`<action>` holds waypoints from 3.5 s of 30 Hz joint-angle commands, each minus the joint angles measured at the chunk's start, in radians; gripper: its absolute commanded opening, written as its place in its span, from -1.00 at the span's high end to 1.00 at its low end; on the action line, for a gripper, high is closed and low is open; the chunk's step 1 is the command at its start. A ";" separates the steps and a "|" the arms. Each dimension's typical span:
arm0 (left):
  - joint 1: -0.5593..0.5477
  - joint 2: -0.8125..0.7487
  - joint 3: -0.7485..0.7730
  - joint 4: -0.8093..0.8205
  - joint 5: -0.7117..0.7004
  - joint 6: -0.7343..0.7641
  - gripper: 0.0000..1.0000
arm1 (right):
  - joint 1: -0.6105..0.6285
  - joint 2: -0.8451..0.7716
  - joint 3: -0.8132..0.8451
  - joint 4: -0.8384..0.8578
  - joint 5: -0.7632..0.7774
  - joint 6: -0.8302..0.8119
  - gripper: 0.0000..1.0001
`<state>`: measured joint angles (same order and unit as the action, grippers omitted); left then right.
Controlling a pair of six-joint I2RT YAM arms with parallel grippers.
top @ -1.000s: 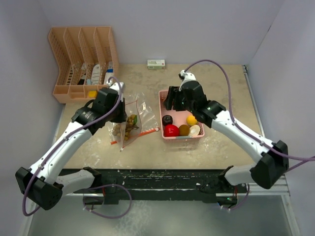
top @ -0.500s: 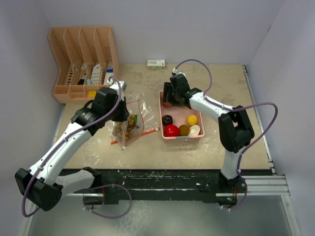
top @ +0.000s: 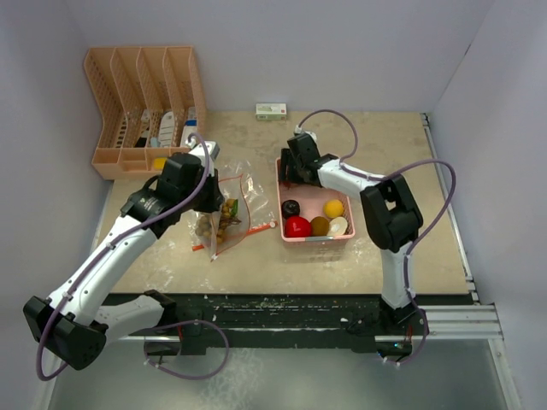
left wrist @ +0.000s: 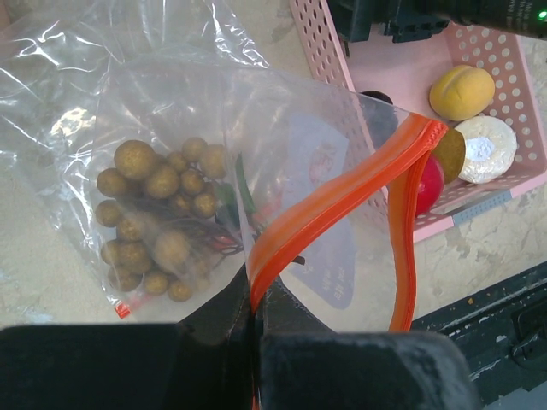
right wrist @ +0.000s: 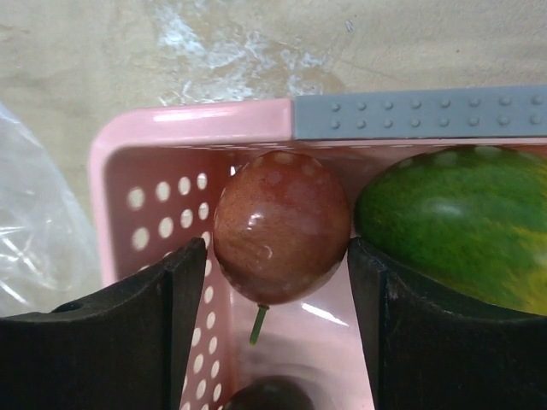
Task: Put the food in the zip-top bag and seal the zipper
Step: Pick up the fake fruit from the bin, then place the fake fruit in the zipper food storage bag, then pick up the fake fruit from the bin.
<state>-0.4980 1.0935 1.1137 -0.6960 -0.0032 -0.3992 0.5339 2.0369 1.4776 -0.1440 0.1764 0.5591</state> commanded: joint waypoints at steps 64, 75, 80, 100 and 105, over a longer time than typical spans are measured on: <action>0.002 -0.035 0.092 0.001 -0.014 0.034 1.00 | 0.449 -0.508 -0.283 0.273 -0.055 0.011 -0.30; 0.002 -0.019 0.061 0.012 -0.041 0.025 1.00 | 0.449 -0.653 -0.292 0.187 -0.010 -0.030 -0.99; 0.002 -0.014 0.057 0.029 -0.027 0.018 1.00 | 0.446 -0.806 -0.343 0.015 0.086 0.022 -0.99; 0.003 -0.043 0.030 0.033 0.014 0.020 1.00 | 0.100 -0.690 -0.509 -0.310 0.129 0.219 -0.99; 0.003 -0.043 0.020 0.036 0.024 0.027 1.00 | 0.100 -0.654 -0.534 -0.280 0.149 0.311 -0.99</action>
<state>-0.4980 1.0698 1.1408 -0.7143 -0.0025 -0.3748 0.6357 1.3739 0.9485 -0.4610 0.3157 0.7662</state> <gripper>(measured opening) 0.004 0.997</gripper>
